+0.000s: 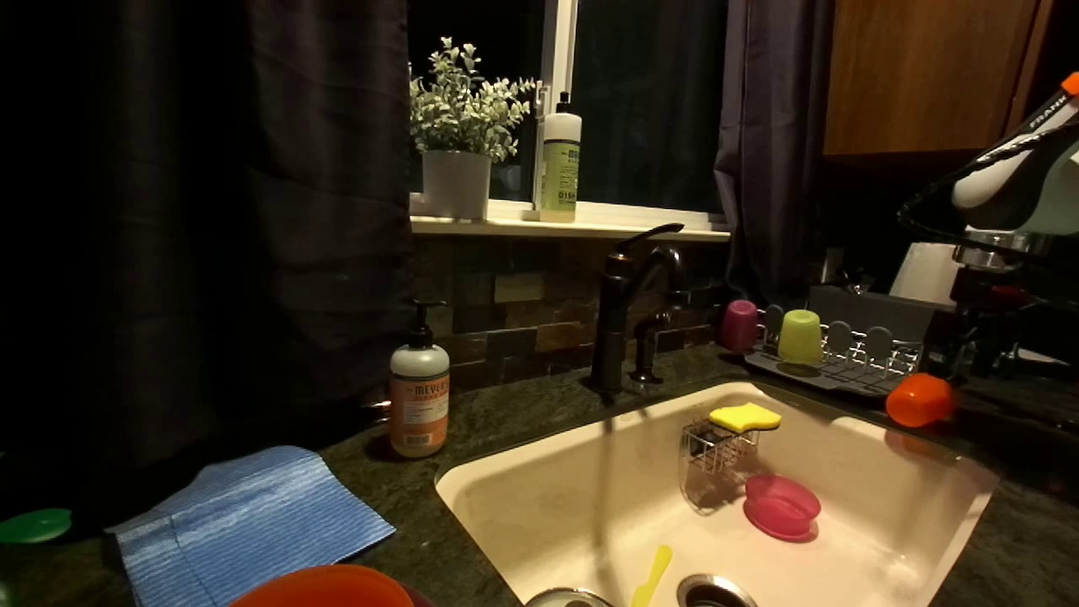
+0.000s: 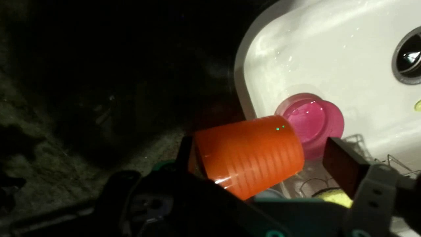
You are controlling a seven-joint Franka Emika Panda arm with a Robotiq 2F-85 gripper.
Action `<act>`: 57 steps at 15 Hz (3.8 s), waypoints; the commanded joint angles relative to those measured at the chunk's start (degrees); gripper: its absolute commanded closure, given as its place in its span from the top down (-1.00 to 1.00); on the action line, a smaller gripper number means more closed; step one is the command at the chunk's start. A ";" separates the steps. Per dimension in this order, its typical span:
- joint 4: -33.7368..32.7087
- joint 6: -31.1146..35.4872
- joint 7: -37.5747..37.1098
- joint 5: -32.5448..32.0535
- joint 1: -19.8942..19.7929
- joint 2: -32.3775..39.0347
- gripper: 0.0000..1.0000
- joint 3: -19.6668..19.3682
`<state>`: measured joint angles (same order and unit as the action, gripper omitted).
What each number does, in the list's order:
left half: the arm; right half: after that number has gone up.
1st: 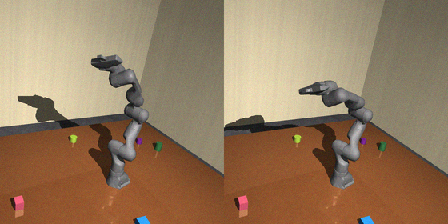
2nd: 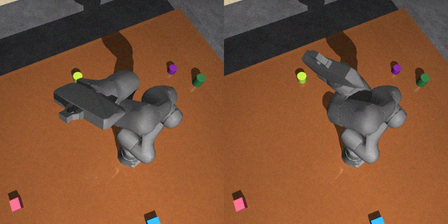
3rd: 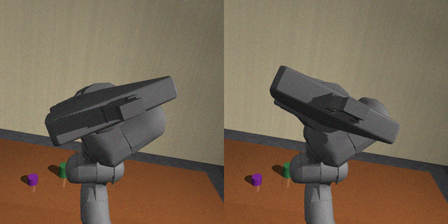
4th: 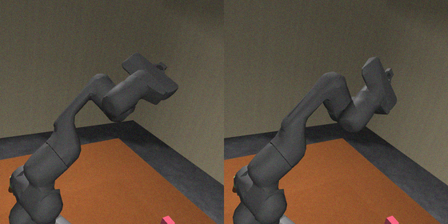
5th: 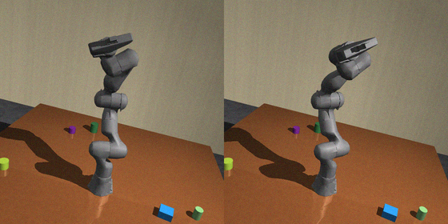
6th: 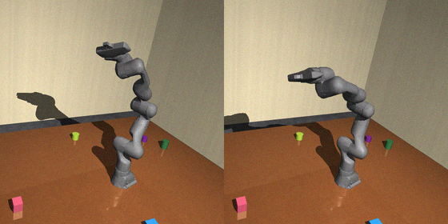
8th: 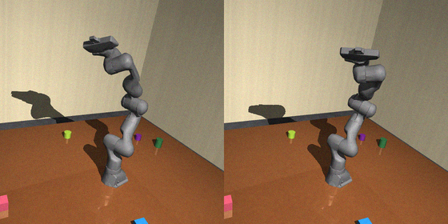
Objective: Place the orange cup upright on the counter.
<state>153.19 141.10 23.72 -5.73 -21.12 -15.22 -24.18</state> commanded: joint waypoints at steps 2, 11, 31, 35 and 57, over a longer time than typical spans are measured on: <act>-3.43 -4.39 9.74 2.71 1.94 2.66 1.00 -2.66; -2.98 4.73 10.74 8.35 1.51 5.53 1.00 -3.83; -3.24 8.67 20.85 36.80 4.44 11.39 0.32 -3.66; -3.81 8.45 22.96 39.15 4.30 12.33 -0.33 -3.48; 4.63 11.82 -18.29 -3.31 -1.71 1.53 -0.97 5.97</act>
<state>155.23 153.17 11.55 -1.10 -19.90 -9.87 -20.10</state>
